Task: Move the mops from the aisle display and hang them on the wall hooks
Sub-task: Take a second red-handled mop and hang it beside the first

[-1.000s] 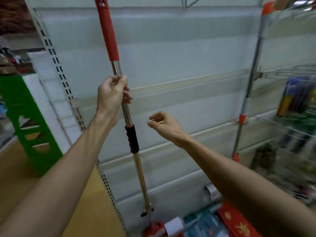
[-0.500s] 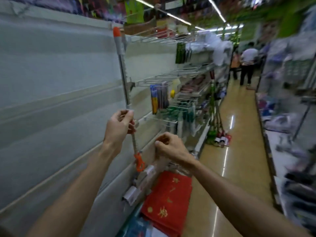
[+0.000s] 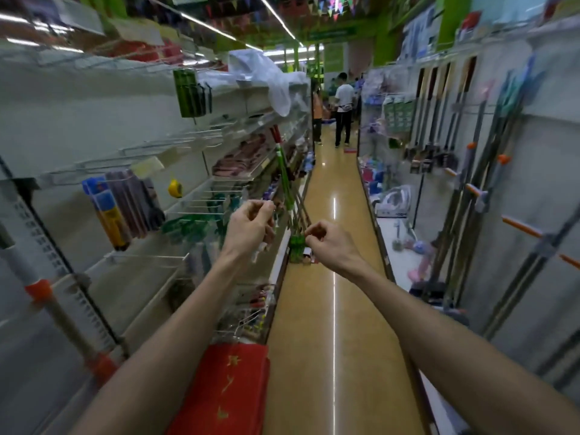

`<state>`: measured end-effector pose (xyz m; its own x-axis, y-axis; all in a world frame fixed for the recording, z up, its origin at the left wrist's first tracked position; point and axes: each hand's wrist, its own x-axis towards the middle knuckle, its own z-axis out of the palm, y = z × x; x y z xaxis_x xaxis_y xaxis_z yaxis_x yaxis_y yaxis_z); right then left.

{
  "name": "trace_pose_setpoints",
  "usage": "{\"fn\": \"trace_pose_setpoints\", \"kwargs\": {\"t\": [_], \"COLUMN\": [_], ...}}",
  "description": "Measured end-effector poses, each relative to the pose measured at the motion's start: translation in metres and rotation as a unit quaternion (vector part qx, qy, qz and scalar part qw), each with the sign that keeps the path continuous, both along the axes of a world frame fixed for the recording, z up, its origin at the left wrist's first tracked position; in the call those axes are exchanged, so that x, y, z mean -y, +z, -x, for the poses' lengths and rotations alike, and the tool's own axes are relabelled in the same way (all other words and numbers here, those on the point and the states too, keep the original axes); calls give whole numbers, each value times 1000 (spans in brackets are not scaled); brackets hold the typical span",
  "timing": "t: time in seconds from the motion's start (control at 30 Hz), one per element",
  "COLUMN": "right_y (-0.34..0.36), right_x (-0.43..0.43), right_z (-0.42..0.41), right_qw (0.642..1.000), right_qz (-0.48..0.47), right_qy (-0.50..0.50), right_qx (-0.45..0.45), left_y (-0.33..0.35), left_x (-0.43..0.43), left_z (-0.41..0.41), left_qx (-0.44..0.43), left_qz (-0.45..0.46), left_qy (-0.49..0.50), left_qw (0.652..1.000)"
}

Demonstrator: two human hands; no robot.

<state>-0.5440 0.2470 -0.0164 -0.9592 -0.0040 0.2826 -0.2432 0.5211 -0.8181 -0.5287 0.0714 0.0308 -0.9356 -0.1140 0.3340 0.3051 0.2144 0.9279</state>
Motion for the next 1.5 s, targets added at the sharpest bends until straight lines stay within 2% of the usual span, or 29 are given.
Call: {"fn": "trace_pose_setpoints", "kwargs": {"t": [0.2, 0.47, 0.73, 1.17, 1.5], "right_y": [-8, -31, -35, -55, -63], "right_x": [-52, -78, -94, -148, -197], "right_z": [87, 211, 366, 593, 824], "right_qw": [1000, 999, 996, 988, 991], "right_qz": [-9, -14, -35, -5, 15], "right_qy": [-14, -35, -75, -143, -119], "right_qx": [3, 20, 32, 53, 63], "left_y": [-9, -36, -46, -65, -77], "left_x": [-44, -69, -80, -138, -193], "left_z": [88, 218, 394, 636, 858], "left_qx": [24, 23, 40, 66, 87], "left_qz": [25, 39, 9, 37, 45], "left_qy": [-25, -24, -76, -114, -72], "left_qw": [999, 999, 996, 991, 993]}}
